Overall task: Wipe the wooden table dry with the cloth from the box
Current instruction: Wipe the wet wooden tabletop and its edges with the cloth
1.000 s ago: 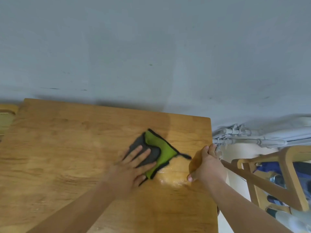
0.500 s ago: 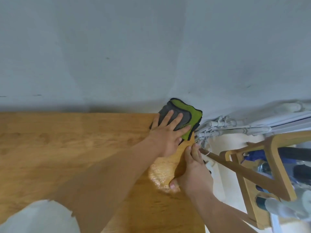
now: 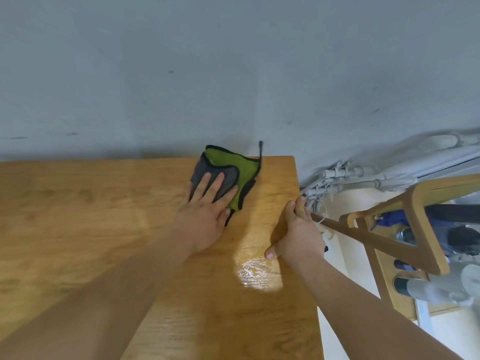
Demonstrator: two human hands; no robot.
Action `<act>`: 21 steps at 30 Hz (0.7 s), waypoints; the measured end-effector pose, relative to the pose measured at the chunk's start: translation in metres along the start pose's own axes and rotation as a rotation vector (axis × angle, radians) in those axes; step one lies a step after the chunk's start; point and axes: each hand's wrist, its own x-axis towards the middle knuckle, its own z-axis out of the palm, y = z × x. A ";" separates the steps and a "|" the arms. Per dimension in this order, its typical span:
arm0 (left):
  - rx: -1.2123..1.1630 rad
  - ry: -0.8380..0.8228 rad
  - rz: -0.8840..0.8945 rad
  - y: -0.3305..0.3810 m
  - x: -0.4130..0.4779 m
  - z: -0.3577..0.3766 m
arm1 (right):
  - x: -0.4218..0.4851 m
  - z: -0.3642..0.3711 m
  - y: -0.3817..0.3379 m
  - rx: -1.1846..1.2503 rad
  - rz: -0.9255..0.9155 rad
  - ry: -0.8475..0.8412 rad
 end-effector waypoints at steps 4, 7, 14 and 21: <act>-0.083 -0.006 -0.206 0.035 -0.014 0.014 | -0.001 0.005 0.006 0.026 -0.021 0.001; -0.074 -0.035 -0.189 0.064 -0.009 0.017 | -0.013 0.011 0.016 -0.051 -0.090 0.116; 0.042 -0.070 0.105 0.158 -0.067 0.061 | -0.095 0.035 0.082 0.166 -0.170 0.250; 0.065 -0.182 0.293 0.158 -0.179 0.097 | -0.139 0.069 0.126 0.445 -0.001 0.092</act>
